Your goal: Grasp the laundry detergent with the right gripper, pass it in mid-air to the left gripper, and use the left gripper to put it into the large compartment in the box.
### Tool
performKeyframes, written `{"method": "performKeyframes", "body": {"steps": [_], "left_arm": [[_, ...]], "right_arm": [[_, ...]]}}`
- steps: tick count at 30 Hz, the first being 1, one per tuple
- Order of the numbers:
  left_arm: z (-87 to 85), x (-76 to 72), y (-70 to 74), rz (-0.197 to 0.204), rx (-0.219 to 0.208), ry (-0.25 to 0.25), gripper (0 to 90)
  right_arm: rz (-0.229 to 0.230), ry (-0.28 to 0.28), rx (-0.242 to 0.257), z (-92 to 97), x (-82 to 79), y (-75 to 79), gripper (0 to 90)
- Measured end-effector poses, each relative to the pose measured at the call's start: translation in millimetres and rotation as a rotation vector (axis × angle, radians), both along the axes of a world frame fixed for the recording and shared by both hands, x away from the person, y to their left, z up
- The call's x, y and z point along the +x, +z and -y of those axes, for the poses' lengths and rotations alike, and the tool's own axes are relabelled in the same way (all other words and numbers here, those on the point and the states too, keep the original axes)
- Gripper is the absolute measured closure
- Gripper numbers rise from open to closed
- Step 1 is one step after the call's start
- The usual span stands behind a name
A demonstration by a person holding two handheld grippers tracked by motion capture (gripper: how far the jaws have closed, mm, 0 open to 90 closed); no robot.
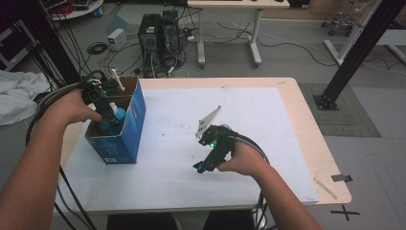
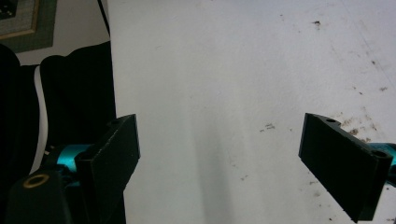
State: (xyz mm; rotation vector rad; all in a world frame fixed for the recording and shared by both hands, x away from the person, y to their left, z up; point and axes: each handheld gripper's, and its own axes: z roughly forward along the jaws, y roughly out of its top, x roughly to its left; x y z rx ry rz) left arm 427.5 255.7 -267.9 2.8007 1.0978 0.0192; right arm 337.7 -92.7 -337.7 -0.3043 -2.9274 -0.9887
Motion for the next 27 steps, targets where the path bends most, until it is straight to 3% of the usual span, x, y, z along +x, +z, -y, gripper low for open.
{"method": "performKeyframes", "body": {"steps": [3, 14, 24, 25, 27], "left_arm": [[-0.3, -0.5, 1.6, 0.0, -0.001, 0.0, 30.1], [-8.4, -6.2, 34.4, 0.038, -0.038, -0.009, 25.9], [-13.4, -11.9, 54.9, 0.051, -0.022, -0.008, 24.8], [-14.4, -14.7, 64.6, 0.067, -0.021, -0.005, 24.8], [-14.1, -16.2, 69.0, 0.072, -0.023, -0.01, 23.7]], "right_arm": [[0.0, -0.001, -0.001, -0.1, 0.2, 0.0, 11.7], [-0.001, 0.002, 0.003, 0.8, 0.1, 1.1, 11.7], [0.003, 0.003, 0.004, -0.4, 0.2, 2.9, 11.7], [0.003, 0.003, 0.004, -0.4, 0.2, 2.9, 11.7], [0.002, 0.003, 0.003, -0.6, 0.5, 3.5, 11.7]]}}
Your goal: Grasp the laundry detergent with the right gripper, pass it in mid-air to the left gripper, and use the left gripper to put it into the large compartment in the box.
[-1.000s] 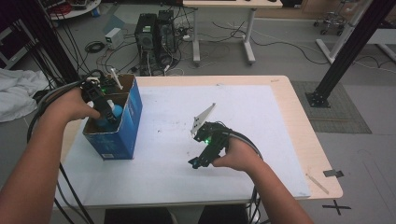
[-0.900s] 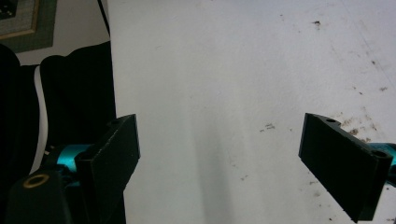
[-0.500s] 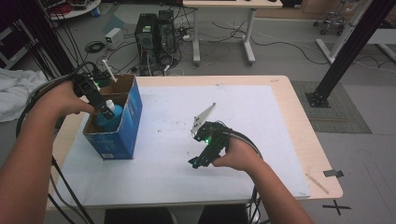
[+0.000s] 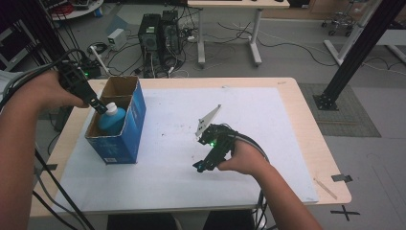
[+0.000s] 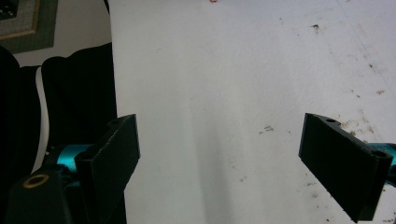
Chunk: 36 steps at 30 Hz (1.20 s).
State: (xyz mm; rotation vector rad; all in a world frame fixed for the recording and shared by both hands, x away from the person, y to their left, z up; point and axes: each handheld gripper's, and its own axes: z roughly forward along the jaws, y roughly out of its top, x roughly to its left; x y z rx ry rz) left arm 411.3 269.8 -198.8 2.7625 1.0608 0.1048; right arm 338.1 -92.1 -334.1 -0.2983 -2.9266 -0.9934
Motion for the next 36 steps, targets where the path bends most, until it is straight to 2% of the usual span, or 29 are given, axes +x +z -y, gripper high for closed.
{"method": "performKeyframes", "body": {"steps": [12, 16, 18, 19, 24, 27, 36], "left_arm": [[14.5, -8.1, 19.0, 0.006, 0.007, -0.078, 20.8], [28.3, -12.4, 24.0, 0.013, -0.004, -0.139, 20.7], [28.3, -12.4, 24.0, 0.013, -0.004, -0.139, 20.6], [35.8, -14.1, 24.1, 0.003, -0.012, -0.169, 20.6], [50.7, -15.8, 22.9, 0.007, -0.006, -0.224, 18.3], [58.7, -16.6, 20.7, -0.004, -0.003, -0.259, 16.8], [77.3, -13.9, 7.4, -0.021, 0.012, -0.306, 14.3]], "right_arm": [[0.005, 0.0, -0.008, 0.4, 1.8, 4.8, 11.7], [0.002, -0.008, -0.012, 2.0, 3.8, 4.2, 11.6], [0.0, -0.011, -0.014, 2.3, 4.2, 4.2, 11.6], [0.0, -0.011, -0.014, 2.3, 4.2, 4.2, 11.7], [0.0, -0.012, -0.025, 4.6, 6.7, 5.4, 11.7], [0.004, -0.014, -0.032, 5.8, 7.8, 7.2, 11.7], [0.002, -0.021, -0.043, 8.9, 13.0, 8.6, 11.6]]}}
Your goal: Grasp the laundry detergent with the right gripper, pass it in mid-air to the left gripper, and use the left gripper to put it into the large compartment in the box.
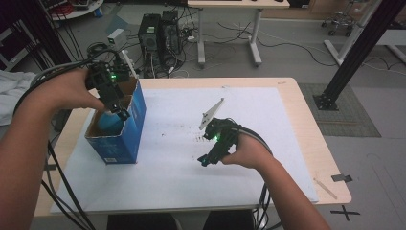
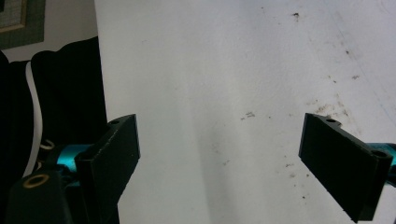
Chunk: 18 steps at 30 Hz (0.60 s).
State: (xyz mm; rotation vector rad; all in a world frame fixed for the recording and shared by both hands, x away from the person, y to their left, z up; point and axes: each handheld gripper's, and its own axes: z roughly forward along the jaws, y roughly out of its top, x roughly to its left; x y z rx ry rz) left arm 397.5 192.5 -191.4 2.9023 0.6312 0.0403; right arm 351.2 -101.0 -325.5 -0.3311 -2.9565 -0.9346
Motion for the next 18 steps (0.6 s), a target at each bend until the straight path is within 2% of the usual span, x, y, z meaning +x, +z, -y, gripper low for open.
{"method": "performKeyframes", "body": {"steps": [11, 18], "left_arm": [[21.9, 0.6, -20.0, -0.027, 0.018, -0.074, 9.8], [41.0, 0.9, -39.5, -0.059, 0.03, -0.128, 8.2]], "right_arm": [[-0.007, -0.001, -0.024, 1.4, 4.5, 0.7, 11.7], [-0.01, 0.0, -0.053, 2.1, 11.4, 1.4, 11.6]]}}
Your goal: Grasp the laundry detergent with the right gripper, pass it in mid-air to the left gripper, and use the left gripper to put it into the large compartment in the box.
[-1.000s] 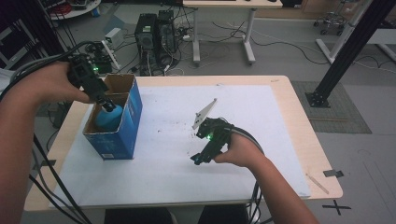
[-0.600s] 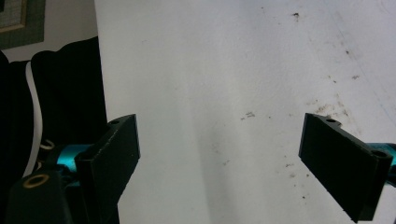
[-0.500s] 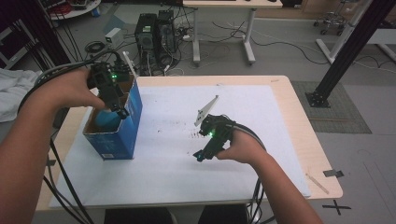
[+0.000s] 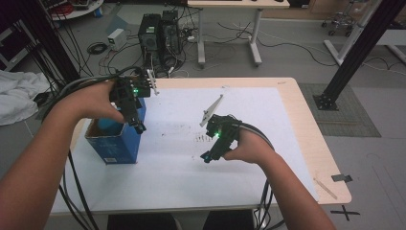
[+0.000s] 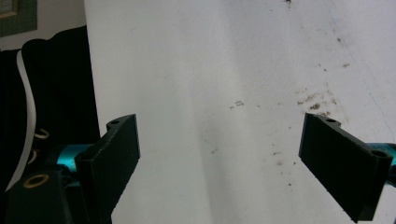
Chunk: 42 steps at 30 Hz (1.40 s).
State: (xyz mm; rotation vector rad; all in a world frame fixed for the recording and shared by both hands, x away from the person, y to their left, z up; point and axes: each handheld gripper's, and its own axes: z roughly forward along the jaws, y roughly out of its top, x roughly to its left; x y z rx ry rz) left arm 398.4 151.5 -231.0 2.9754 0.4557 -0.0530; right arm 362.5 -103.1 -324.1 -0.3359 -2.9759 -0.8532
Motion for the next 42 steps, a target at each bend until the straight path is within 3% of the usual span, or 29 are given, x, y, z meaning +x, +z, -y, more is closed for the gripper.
{"method": "performKeyframes", "body": {"steps": [11, 21, 31, 37, 42], "left_arm": [[15.5, 1.6, -24.6, -0.03, -0.005, -0.05, 6.7], [28.9, -2.6, -40.3, -0.038, 0.002, -0.097, 6.3], [36.3, -8.5, -50.5, -0.043, -0.014, -0.149, 6.3], [36.2, -7.1, -50.5, -0.041, -0.026, -0.146, 6.3], [37.3, -7.4, -52.7, -0.041, -0.007, -0.15, 6.3]], "right_arm": [[-0.01, 0.001, -0.03, 3.0, 12.3, -3.1, 11.7], [-0.015, 0.004, -0.073, 4.0, 14.0, -6.2, 11.7], [-0.016, 0.005, -0.116, 3.7, 14.3, -5.1, 11.7], [-0.013, 0.007, -0.114, 3.2, 17.1, -5.4, 11.7], [-0.017, 0.006, -0.119, 3.3, 17.5, -5.9, 11.6]]}}
